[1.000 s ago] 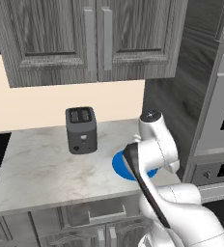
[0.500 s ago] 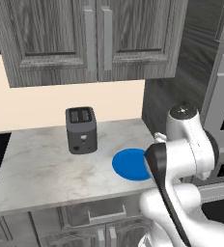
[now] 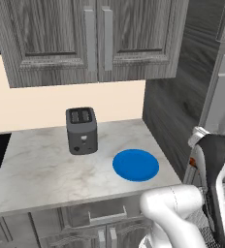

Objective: Place the chicken drumstick on the bottom rack of the oven.

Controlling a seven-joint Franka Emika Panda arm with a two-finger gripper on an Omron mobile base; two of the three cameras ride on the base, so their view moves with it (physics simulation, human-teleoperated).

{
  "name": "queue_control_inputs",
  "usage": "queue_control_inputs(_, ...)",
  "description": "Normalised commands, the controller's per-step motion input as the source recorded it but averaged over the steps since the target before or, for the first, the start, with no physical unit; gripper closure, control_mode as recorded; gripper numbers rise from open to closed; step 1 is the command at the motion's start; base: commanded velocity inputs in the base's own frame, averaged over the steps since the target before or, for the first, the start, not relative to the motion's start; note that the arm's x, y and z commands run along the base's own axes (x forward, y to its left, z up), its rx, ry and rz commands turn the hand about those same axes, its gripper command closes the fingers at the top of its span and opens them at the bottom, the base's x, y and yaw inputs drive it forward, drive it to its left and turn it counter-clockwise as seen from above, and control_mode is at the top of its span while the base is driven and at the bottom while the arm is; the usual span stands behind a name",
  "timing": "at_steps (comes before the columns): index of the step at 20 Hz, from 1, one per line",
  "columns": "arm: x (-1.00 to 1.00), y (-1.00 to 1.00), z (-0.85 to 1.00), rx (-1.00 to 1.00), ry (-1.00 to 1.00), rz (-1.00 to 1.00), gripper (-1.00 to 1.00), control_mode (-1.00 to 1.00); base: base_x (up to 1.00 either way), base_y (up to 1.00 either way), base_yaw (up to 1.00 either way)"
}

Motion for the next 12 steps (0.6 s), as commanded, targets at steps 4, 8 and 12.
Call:
queue_control_inputs(4, -0.66, -1.0, 0.0, 0.16, -0.2, 0.18, 1.0, -1.0, 0.0, 0.0, 0.0)
queue_control_inputs(8, -0.66, -0.97, 0.0, 0.18, -0.22, 0.25, 1.0, -1.0, 0.0, 0.0, 0.0)
queue_control_inputs(12, -0.32, -0.8, -0.26, 0.07, -0.3, 0.34, 1.0, -1.0, 0.0, 0.0, 0.0)
